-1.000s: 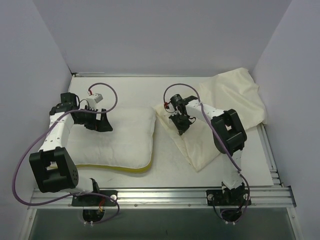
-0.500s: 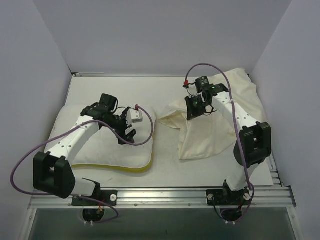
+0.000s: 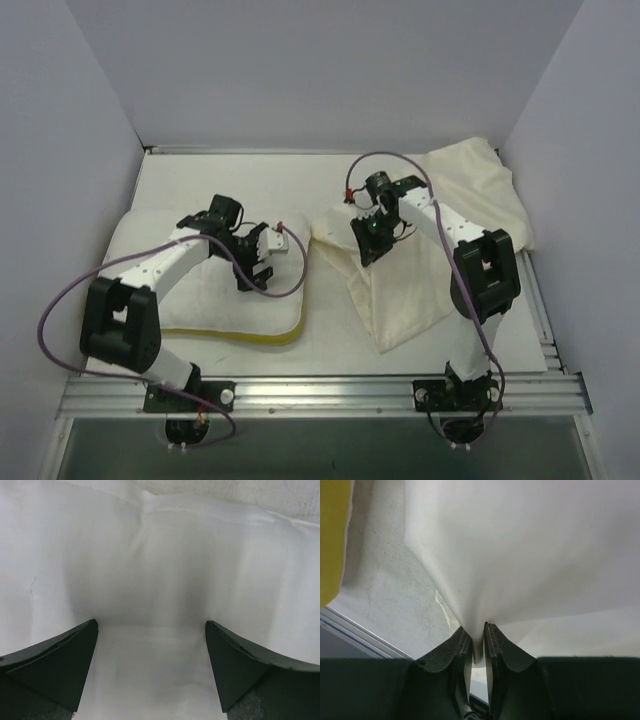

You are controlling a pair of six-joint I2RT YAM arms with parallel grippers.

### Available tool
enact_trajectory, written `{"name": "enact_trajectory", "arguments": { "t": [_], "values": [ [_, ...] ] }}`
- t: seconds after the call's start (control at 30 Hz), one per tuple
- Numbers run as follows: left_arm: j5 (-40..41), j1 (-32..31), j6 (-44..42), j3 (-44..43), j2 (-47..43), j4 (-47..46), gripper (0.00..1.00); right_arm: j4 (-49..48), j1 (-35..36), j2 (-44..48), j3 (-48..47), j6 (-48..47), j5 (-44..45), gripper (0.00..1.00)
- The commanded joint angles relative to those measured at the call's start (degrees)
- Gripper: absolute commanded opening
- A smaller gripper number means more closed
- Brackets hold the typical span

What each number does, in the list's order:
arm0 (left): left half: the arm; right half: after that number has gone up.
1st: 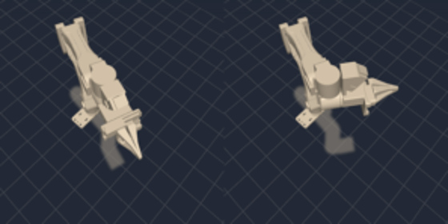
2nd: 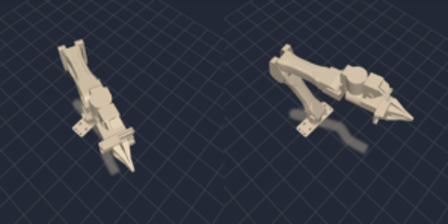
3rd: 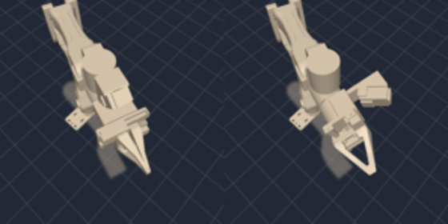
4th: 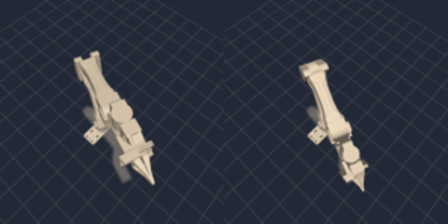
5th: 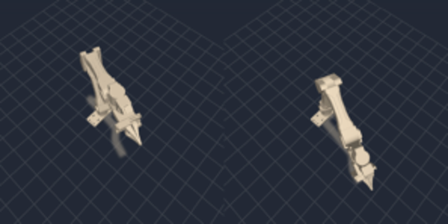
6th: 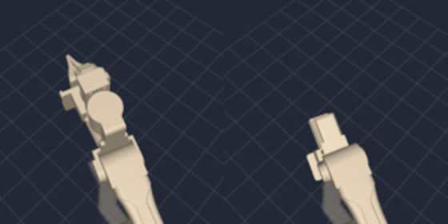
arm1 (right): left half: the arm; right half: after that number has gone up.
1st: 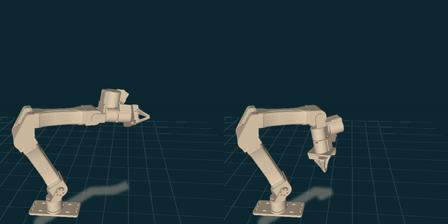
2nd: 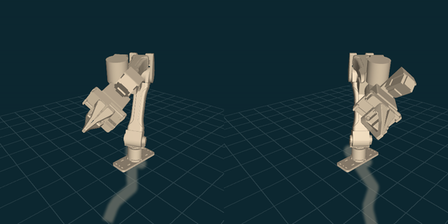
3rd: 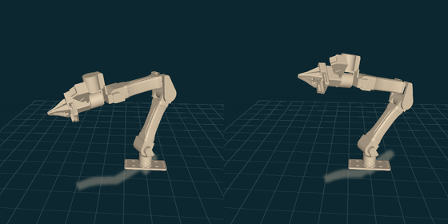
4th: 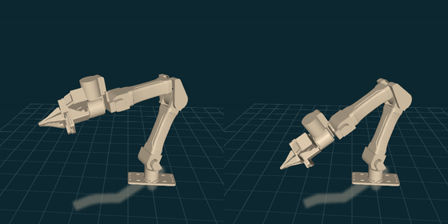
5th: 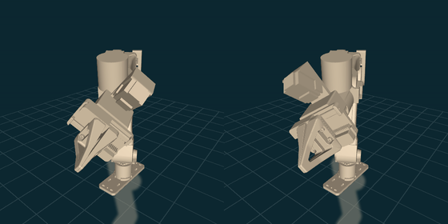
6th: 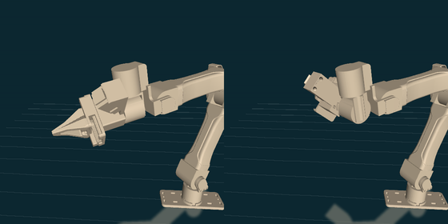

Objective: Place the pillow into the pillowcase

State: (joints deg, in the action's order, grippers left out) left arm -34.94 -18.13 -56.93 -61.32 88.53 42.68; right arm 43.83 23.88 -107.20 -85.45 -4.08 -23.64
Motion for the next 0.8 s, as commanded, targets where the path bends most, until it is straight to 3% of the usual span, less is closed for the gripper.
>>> {"name": "enact_trajectory", "arguments": {
  "t": [0.0,0.1,0.2,0.3,0.47,0.5,0.57,0.6,0.67,0.7,0.77],
  "values": [
    [-0.1,1.6,-3.6,3.3,-4.7,-0.6,0.97,3.1,1.3,-1.4,-0.9,-0.3,2.3,0.18],
    [0.0,2.8,-4.4,5.0,-6.9,0.1,0.97,3.0,1.4,-2.0,-1.6,-0.2,3.9,0.17],
    [0.0,3.6,-4.9,6.6,-7.3,0.4,0.97,3.0,1.6,-2.1,-2.0,-0.5,4.7,0.0],
    [-0.4,3.9,-4.9,6.6,-6.4,0.6,0.97,3.1,1.5,-1.2,-1.7,-0.5,4.0,0.0],
    [-0.4,4.0,-5.6,6.1,-4.1,0.4,0.97,3.3,0.8,5.5,0.7,-1.2,-4.8,0.0],
    [-0.3,3.9,-5.7,6.2,-3.5,0.5,0.93,3.3,0.6,6.6,0.7,-1.1,-5.9,0.0],
    [0.8,4.0,-6.1,6.8,-2.3,0.7,0.8,3.5,-0.9,9.5,0.7,-0.8,-8.4,0.0],
    [1.0,4.5,-6.2,6.7,-2.2,0.9,0.55,3.5,-1.5,10.2,0.9,-0.8,-9.2,0.0],
    [0.3,6.1,-6.0,6.7,-3.0,1.9,0.37,3.6,-3.4,11.8,1.2,-0.8,-9.7,0.0],
    [-0.2,7.9,-6.1,5.7,-3.9,2.9,0.2,3.9,-3.7,12.0,1.4,-1.1,-9.4,0.0],
    [-2.1,9.5,-7.6,3.8,-4.9,7.8,0.04,4.3,-3.8,11.8,1.8,-1.7,-8.2,0.0]
  ]
}}
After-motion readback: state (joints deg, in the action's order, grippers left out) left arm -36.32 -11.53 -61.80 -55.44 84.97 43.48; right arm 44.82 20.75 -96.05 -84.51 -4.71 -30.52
